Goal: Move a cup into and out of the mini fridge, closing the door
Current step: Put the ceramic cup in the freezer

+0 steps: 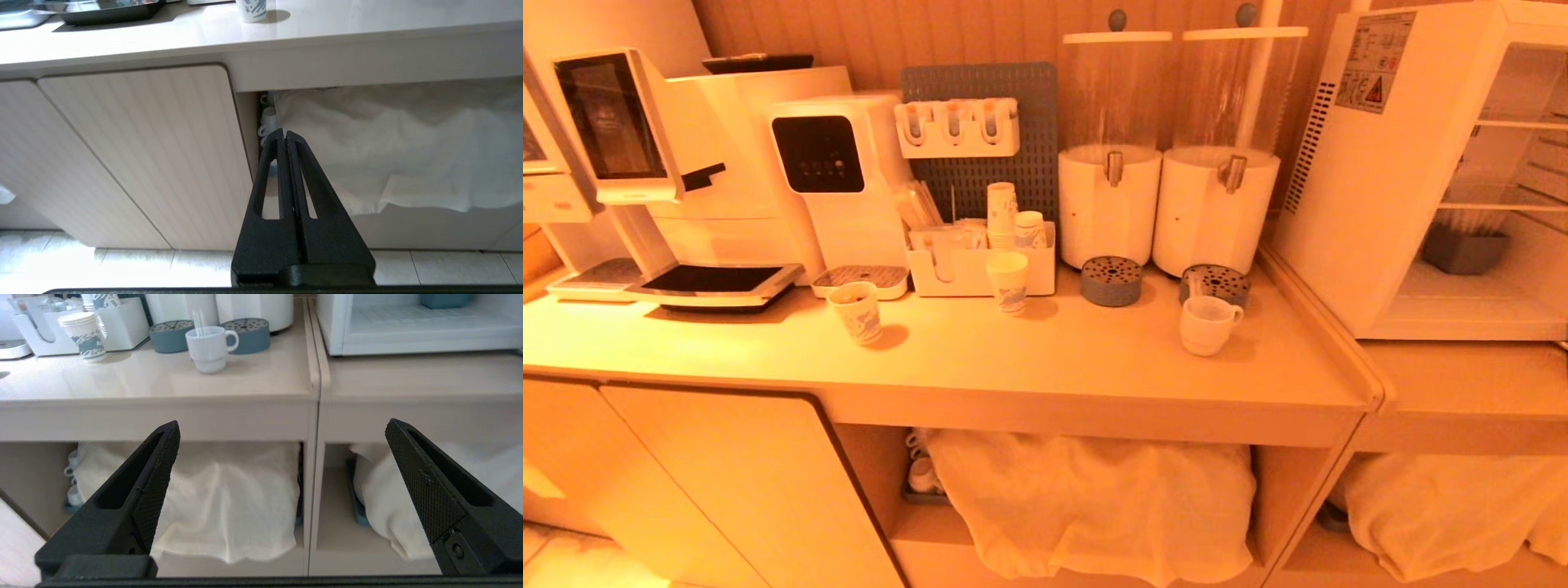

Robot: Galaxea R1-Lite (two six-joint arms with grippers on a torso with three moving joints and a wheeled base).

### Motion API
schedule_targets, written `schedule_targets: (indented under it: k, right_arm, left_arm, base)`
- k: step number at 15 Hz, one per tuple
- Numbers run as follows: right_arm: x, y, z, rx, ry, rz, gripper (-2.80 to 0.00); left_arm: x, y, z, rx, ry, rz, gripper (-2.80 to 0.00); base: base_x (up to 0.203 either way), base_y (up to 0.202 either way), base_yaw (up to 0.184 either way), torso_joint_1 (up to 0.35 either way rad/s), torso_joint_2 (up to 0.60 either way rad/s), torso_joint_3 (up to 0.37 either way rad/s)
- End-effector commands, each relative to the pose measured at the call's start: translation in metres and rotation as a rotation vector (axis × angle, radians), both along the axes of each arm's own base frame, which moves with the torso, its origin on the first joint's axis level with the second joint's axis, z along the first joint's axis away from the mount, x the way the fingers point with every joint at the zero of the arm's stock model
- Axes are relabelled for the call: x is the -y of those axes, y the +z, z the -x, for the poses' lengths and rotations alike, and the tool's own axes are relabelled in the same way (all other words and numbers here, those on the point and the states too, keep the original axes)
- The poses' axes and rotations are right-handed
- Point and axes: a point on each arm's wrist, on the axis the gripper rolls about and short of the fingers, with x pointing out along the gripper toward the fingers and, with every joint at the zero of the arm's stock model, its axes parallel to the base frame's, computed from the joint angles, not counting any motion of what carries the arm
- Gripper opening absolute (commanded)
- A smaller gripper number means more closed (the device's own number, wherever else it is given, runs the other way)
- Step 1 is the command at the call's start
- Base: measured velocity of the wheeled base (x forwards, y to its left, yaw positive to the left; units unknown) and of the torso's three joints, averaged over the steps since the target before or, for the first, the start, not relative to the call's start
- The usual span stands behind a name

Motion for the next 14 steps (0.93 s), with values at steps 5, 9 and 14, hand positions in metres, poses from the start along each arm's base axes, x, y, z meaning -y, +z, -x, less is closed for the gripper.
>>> schedule_targets:
  k: [5, 9, 14]
  right_arm:
    - [0.000, -0.003, -0.001, 0.000, 0.001, 0.048, 0.00]
    - [0.000, -0.002, -0.001, 0.016, 0.006, 0.081, 0.00]
    - [-0.001, 0.057, 0.021, 0.170, 0.016, 0.066, 0.00]
  left_arm:
    - [0.000, 0.000, 0.000, -0.001, -0.005, 0.006, -2.80]
    - [0.000, 0.000, 0.000, -0.001, -0.002, 0.006, -2.80]
    - [0.000, 0.000, 0.000, -0.001, -0.004, 0.006, -2.80]
  base:
    - [0.166, 0.000, 0.000, 0.003, 0.00, 0.001]
    - [0.000, 0.000, 0.000, 0.000, 0.00, 0.000]
    - [0.000, 0.000, 0.000, 0.000, 0.00, 0.000]
